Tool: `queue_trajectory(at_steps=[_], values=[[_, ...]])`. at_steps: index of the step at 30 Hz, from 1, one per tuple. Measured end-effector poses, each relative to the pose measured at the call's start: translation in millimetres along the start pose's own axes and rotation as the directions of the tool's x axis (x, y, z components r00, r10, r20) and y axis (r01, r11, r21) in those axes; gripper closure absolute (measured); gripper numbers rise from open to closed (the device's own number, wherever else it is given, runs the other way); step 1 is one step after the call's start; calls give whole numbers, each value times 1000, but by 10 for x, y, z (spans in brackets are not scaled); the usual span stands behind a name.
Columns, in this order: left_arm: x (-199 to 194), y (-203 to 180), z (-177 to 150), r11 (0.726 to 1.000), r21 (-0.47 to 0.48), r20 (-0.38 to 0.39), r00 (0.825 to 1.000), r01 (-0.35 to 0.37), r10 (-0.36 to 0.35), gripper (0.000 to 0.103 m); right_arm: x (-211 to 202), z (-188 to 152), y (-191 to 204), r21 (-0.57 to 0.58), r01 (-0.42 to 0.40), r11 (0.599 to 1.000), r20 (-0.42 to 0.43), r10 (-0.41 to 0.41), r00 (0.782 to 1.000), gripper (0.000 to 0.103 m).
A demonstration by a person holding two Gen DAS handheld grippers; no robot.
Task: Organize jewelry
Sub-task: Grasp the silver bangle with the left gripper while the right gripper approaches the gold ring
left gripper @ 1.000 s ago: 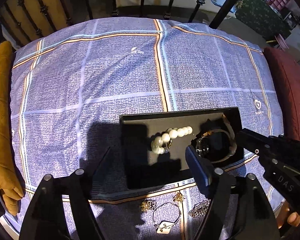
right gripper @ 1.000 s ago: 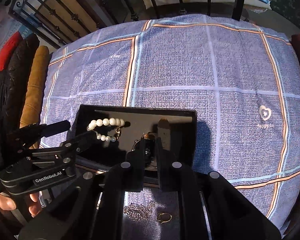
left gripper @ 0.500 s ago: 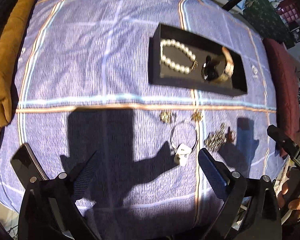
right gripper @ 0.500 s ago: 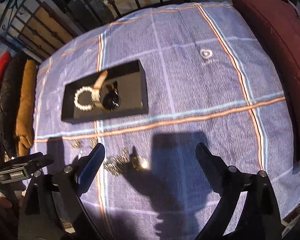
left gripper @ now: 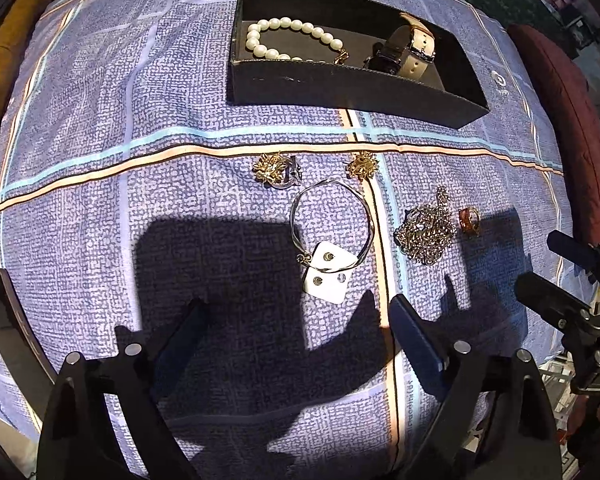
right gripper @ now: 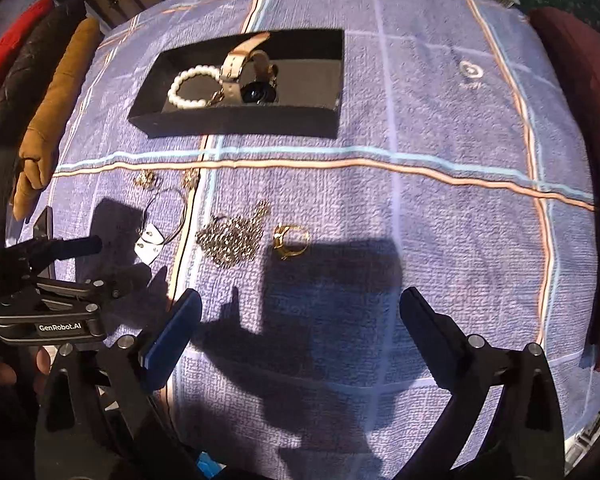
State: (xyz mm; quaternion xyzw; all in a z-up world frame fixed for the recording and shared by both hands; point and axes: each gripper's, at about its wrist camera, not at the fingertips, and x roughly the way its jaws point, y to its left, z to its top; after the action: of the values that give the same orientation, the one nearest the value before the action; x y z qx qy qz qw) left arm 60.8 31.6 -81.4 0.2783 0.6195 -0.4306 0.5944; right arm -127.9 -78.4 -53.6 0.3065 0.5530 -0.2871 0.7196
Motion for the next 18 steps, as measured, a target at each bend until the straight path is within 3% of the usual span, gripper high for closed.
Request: queue_trajectory(at_steps=[7, 15, 18], values=[[96, -57, 168, 997, -69, 7, 1000, -18, 19, 13, -17, 46, -158, 33, 5, 999, -6, -5, 1000, 5], [365, -435, 408, 980, -37, -5, 981, -195, 195, 10, 44, 96, -238, 26, 13, 1000, -24, -13, 1000, 5], [416, -521, 469, 973, -40, 8, 974, -226, 226, 8, 97, 110, -245, 15, 19, 1000, -31, -19, 999, 5]])
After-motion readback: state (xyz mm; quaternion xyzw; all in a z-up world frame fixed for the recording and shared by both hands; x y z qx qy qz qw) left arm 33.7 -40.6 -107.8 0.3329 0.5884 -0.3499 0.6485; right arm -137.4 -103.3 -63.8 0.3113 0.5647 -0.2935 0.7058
